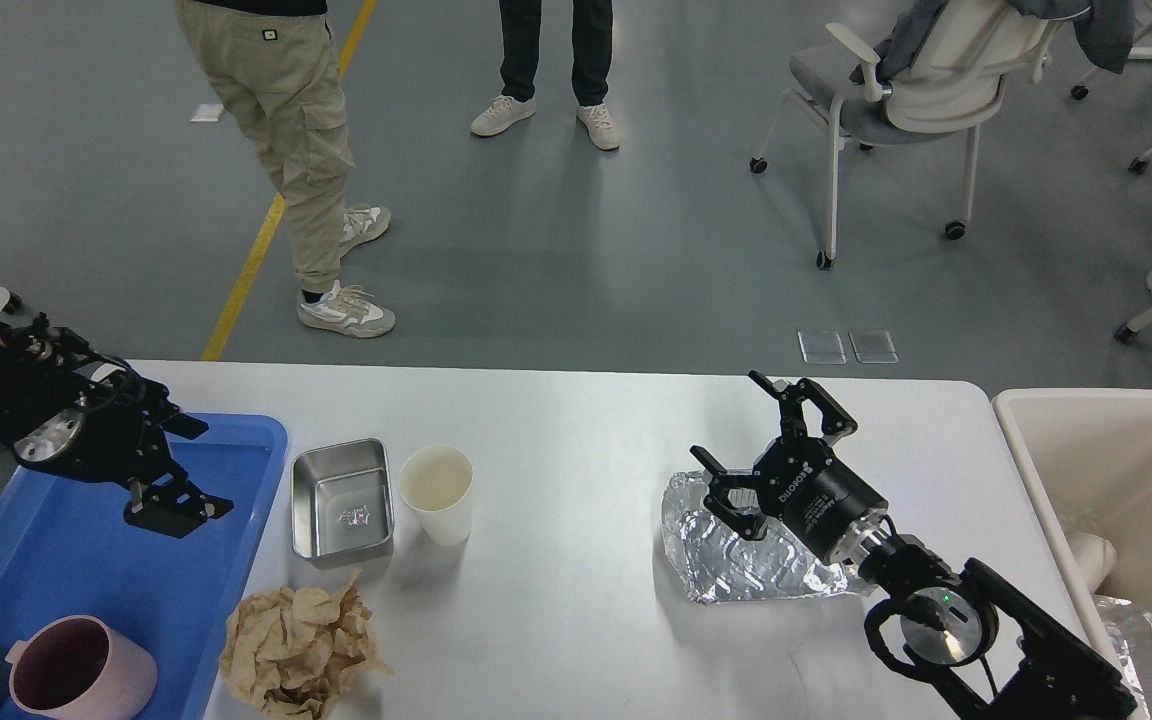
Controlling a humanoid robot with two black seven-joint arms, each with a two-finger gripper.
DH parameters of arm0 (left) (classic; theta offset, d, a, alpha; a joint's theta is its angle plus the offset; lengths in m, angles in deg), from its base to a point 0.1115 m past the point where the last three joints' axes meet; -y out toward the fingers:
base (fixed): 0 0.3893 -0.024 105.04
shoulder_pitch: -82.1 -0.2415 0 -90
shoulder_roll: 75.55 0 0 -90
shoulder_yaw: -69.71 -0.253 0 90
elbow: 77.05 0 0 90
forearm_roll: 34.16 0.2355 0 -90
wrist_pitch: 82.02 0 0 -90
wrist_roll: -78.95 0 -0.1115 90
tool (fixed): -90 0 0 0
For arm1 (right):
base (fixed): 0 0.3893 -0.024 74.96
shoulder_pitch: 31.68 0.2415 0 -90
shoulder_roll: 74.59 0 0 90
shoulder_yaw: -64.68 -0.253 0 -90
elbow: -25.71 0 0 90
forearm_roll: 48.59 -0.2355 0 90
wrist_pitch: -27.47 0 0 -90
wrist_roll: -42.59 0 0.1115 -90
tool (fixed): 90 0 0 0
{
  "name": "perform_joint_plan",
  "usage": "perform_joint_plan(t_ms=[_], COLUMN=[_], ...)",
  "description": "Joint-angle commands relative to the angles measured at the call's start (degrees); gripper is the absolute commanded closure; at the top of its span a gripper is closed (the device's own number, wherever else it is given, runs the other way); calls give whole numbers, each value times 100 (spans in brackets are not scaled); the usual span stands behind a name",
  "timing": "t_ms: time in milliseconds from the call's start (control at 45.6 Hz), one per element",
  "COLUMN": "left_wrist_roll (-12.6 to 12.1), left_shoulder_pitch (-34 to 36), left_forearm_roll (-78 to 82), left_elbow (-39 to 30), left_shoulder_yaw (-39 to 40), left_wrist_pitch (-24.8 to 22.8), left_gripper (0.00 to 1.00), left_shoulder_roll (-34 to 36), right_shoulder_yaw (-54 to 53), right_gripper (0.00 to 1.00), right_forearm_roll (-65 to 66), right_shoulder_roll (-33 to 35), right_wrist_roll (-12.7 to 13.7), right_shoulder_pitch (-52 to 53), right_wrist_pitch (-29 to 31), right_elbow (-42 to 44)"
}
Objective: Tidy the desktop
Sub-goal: 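Move the left gripper down toward the small metal tin, then grasp the small metal tin with the left gripper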
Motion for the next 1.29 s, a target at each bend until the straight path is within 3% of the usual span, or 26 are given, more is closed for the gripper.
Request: perform_joint_plan(t_ms=[0, 461, 877, 1272], left_wrist_roll=[-9, -18, -36, -88], left_shoulder_pitch=[168, 194, -69, -429], left_forearm_roll=[-1, -1, -19, -46], left_elbow=[367, 570, 1483, 1791], left_shoulder_yaw=[-382, -1120, -1331, -1340], left_wrist_pitch=[145, 162, 584, 707], left_gripper=[3, 3, 4, 4], left_shoulder_roll=[-442, -1356, -2253, -2508], right_shoulder_yaw=[-27, -71, -106, -106], right_gripper=[0, 0, 0, 0], right_forearm_roll=[1, 1, 1, 1], right_shoulder_roll=[9, 9, 35, 53], right_wrist_roll=[-8, -8, -8, -8], right_shoulder_pitch=[-14, -14, -58, -67], right_wrist_pitch=[0, 0, 18, 27], right_elbow=[-15, -15, -24, -24])
